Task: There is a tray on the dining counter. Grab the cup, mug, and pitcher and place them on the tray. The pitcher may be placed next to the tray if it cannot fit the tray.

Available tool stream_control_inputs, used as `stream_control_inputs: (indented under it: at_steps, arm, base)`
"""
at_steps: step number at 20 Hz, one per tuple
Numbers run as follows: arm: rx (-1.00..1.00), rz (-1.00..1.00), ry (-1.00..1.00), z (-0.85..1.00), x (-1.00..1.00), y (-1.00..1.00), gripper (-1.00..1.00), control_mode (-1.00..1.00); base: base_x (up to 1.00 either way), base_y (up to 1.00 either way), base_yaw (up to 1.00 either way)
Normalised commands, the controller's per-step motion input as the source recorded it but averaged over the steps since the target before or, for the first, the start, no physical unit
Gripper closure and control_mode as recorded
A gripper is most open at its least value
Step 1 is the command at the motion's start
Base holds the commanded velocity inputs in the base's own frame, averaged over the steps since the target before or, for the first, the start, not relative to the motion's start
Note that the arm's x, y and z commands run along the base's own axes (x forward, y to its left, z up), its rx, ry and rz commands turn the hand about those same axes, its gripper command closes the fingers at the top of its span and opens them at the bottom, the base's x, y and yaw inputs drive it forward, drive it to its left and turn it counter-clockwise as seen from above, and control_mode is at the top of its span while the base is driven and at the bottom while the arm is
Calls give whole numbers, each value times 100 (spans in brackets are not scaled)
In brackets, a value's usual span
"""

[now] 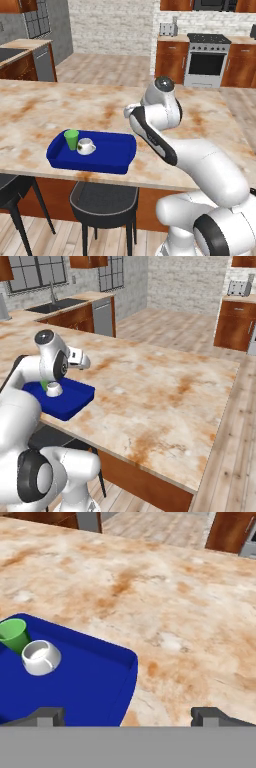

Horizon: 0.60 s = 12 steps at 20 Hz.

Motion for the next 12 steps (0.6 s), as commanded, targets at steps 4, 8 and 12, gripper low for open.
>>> stream_control_inputs:
  at_steps: [4,8,12]
  arm:
    - [0,-2,0,31,-6,-31,-100,-100]
    - [0,0,3,25,-18,-42,-100,-100]
    - [1,0,5,13,-39,-40,-100,-100]
  base:
    - [0,0,0]
    - [0,0,0]
    - [0,0,0]
